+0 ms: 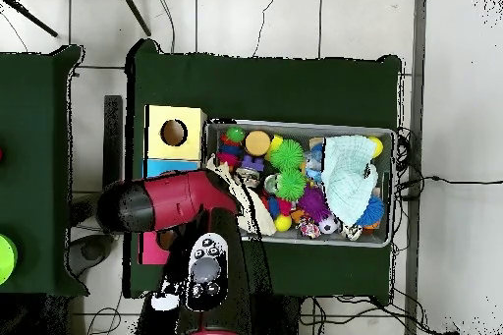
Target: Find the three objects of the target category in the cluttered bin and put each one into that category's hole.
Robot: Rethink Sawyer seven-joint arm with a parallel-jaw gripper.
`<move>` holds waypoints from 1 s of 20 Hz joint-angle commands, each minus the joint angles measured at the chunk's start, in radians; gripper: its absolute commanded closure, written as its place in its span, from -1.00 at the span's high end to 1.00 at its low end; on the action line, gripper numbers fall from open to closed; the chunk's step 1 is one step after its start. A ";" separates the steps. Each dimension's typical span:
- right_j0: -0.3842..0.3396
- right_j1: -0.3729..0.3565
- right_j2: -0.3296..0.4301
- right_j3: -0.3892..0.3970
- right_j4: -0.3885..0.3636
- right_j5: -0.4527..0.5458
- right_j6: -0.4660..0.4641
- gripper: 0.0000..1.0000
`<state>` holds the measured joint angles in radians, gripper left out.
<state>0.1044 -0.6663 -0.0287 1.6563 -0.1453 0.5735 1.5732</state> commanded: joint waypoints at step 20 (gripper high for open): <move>0.020 0.188 -0.088 -0.046 -0.149 -0.254 0.185 1.00</move>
<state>0.1173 -0.6589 -0.0450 1.6465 -0.1572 0.5660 1.5732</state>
